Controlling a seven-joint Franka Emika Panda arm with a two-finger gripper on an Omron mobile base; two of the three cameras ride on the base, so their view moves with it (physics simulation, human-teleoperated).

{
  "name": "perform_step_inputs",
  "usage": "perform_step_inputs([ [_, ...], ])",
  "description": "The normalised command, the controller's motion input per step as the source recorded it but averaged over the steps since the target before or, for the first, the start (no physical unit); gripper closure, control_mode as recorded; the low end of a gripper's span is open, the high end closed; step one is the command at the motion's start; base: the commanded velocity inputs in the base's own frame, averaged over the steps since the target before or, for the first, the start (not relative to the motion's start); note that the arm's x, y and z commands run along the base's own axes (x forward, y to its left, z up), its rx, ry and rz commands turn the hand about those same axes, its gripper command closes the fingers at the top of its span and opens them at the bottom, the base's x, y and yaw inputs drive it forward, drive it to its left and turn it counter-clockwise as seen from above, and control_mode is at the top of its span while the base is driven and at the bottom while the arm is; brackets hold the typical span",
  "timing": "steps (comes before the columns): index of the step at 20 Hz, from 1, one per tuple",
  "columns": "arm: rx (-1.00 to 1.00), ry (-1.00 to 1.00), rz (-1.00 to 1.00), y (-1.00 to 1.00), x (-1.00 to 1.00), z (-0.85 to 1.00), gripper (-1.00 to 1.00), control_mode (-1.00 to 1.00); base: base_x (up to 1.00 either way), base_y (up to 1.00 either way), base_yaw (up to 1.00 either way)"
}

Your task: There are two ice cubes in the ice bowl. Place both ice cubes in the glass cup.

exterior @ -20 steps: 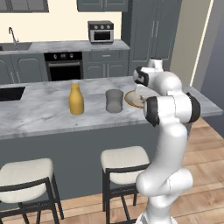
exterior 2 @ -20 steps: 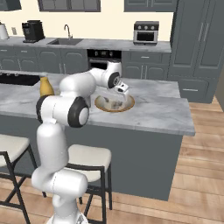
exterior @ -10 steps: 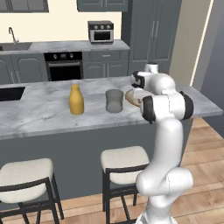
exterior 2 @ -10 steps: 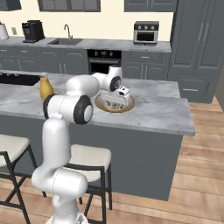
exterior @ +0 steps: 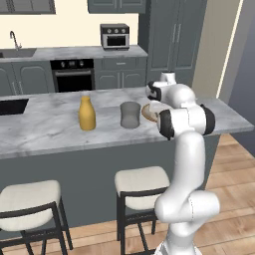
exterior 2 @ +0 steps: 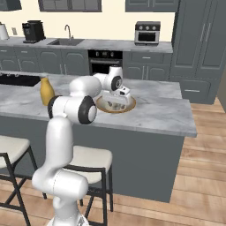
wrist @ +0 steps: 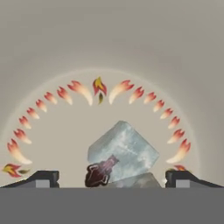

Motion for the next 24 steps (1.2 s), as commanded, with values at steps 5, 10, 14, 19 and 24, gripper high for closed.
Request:
perform_step_inputs([
  [5,0.0,0.04,0.0,0.0,-0.4,-0.27,-1.0,-1.0,0.0,0.0,0.0],
  [10,0.0,0.0,0.0,0.01,-0.38,-0.02,-1.0,-1.0,0.0,0.0,0.0],
  [14,0.0,-0.01,0.0,0.01,-0.48,0.0,-1.0,-1.0,0.0,0.0,0.0],
  [19,0.0,-0.01,0.01,0.0,-0.04,0.0,-1.0,-1.0,0.0,0.0,0.0],
  [24,0.0,0.0,0.0,0.0,0.09,0.0,1.0,-1.0,0.0,0.0,0.0],
])
